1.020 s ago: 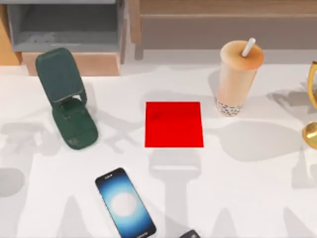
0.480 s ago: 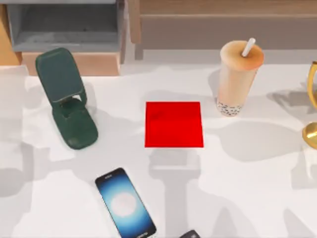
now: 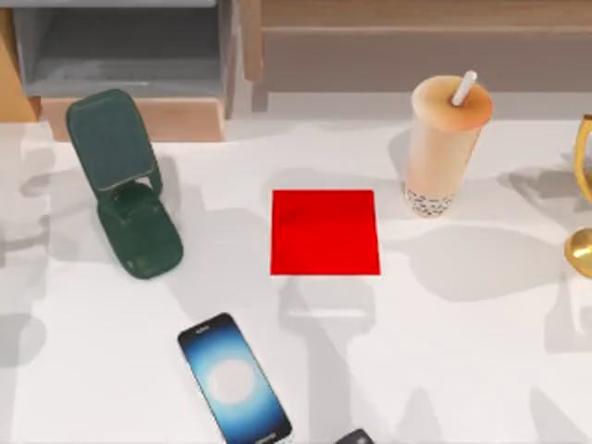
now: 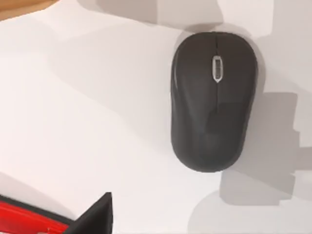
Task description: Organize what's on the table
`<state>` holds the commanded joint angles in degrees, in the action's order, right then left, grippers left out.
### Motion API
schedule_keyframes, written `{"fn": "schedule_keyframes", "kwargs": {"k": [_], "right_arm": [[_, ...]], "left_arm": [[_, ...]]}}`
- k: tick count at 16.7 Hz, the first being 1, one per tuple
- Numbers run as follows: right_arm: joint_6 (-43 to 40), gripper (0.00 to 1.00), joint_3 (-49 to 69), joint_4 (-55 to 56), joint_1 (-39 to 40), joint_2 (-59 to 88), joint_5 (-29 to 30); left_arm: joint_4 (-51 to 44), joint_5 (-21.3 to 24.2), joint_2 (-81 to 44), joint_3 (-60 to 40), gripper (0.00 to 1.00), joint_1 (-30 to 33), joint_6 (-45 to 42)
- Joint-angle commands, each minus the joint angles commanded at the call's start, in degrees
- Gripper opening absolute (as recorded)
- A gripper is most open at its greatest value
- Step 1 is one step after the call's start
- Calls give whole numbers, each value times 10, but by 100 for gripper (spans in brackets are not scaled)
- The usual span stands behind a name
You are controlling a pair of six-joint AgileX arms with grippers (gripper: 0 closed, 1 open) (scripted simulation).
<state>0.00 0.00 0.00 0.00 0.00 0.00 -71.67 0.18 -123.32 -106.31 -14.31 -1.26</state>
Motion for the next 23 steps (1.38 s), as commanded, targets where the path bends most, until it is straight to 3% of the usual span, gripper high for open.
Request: {"fn": "schedule_keyframes", "kwargs": {"k": [8, 17, 23], "right_arm": [[0, 100, 0, 0, 0, 0, 0], [0, 100, 0, 0, 0, 0, 0], [0, 100, 0, 0, 0, 0, 0]], "left_arm": [[-8, 1, -19, -14, 100, 2, 1], [147, 3, -70, 92, 100, 4, 3], [168, 2, -66, 116, 100, -3, -1]]}}
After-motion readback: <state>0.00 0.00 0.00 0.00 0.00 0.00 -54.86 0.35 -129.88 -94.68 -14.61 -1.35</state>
